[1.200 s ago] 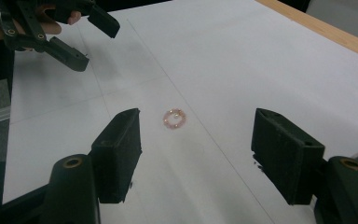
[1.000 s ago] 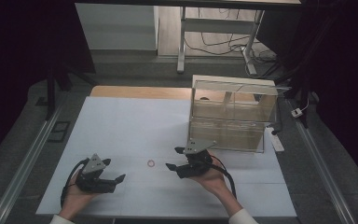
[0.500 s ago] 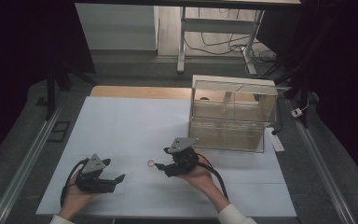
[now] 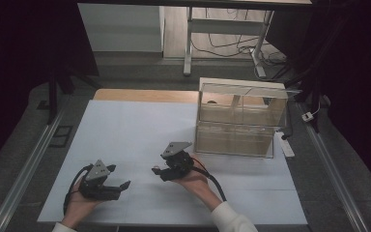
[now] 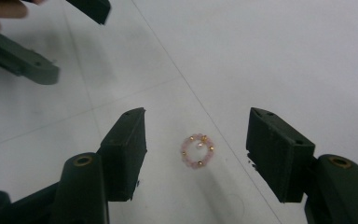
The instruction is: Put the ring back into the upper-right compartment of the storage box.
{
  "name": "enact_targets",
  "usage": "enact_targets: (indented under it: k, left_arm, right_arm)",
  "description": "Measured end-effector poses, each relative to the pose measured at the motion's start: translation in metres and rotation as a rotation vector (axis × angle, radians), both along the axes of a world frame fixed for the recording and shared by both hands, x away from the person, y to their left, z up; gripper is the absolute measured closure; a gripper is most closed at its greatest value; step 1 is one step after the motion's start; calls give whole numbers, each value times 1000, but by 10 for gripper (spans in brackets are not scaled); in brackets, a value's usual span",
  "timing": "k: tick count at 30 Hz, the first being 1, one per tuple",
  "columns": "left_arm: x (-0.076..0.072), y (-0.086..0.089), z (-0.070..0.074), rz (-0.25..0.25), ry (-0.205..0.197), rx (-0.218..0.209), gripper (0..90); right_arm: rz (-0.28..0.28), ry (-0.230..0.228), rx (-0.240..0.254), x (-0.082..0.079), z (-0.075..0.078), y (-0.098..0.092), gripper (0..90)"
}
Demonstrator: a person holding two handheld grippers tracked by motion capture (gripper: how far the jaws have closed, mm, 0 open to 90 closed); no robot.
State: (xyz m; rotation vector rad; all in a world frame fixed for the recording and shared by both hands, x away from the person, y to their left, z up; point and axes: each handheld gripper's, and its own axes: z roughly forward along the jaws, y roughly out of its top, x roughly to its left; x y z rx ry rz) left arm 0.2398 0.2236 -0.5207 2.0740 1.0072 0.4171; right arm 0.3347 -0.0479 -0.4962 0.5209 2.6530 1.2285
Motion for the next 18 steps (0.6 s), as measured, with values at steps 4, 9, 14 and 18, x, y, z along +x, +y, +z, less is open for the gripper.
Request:
enact_targets:
  k: [4,9,14,18]
  left_arm:
    - [0,0,0,3,-2,-1,179]
    - [0,0,0,2,1,1,178]
    - [0,0,0,2,3,2,178]
    - [1,0,-1,0,4,5,179]
  right_arm:
    - [-37,9,-9,6,-2,6,421]
    - [-42,9,-46,13,-7,14,455]
    - [-46,24,-100,20,-15,18,484]
    - [-55,45,-117,24,-22,19,511]
